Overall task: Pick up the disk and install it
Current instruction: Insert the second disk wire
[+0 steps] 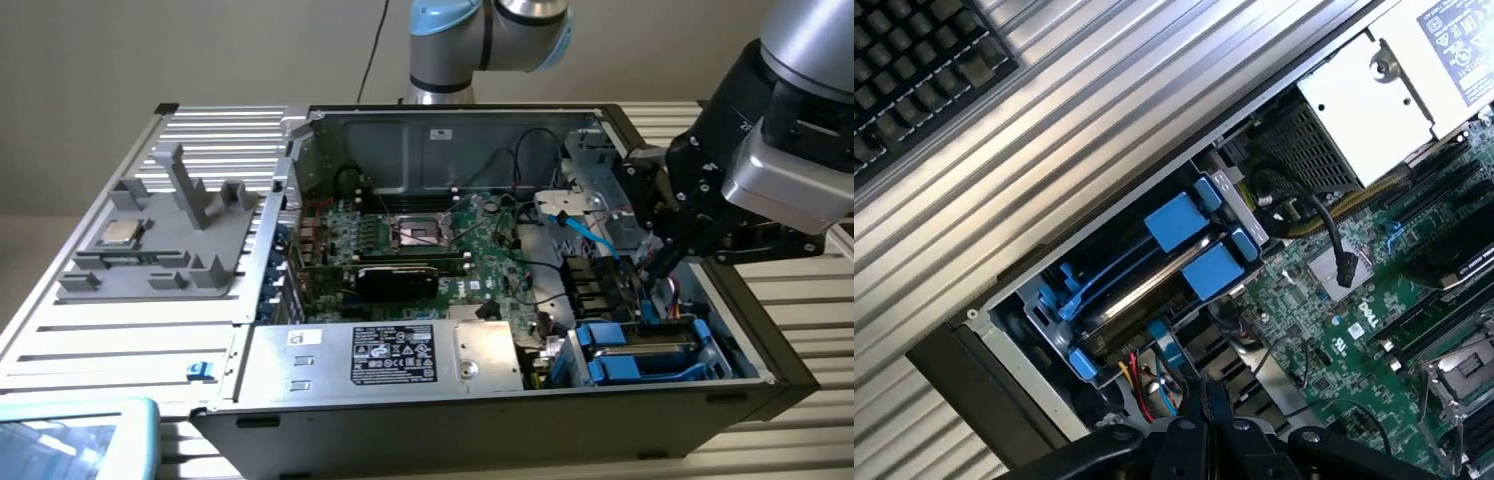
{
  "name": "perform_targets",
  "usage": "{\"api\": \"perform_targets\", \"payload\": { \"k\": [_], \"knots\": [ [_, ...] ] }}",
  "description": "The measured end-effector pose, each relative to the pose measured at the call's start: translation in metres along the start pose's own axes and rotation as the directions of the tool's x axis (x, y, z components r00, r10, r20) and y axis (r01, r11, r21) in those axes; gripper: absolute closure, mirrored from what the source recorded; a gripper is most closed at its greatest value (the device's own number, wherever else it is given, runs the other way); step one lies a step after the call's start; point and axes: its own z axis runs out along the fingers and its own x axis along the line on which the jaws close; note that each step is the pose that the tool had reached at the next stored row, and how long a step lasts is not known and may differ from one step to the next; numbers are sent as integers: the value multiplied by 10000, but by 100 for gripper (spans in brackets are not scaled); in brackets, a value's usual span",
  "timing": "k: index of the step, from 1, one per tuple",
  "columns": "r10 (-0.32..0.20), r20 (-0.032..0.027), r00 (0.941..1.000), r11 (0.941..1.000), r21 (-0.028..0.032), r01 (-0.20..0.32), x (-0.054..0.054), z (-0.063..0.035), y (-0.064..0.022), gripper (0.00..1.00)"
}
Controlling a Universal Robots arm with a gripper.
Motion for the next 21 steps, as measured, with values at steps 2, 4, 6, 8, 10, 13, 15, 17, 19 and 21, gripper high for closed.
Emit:
{"api": "perform_targets", "payload": {
  "k": [2, 4, 6, 8, 10, 13, 15, 17, 19, 21],
  "knots": [
    [-313, 42, 9995, 9995, -7, 313, 0, 2, 0, 89],
    [-655, 78, 9978, 9978, -28, 656, 1, 4, 0, 89],
    [-1011, 114, 9948, 9949, -54, 1012, 1, 6, 1, 89],
    [-1362, 149, 9906, 9906, -73, 1364, 1, 7, 1, 89],
    [-1637, 154, 9864, 9865, -75, 1639, 1, 8, 1, 89],
    [-2057, 156, 9785, 9786, -75, 2059, 2, 9, 0, 89],
    [-2374, 154, 9713, 9714, -74, 2375, 3, 9, -1, 89],
    [-2432, 159, 9698, 9699, -75, 2434, 3, 8, -1, 89],
    [-2441, 153, 9696, 9697, -75, 2442, 3, 8, -1, 89],
    [-2741, 125, 9616, 9617, -66, 2742, 4, 9, -1, 89]
  ]
}}
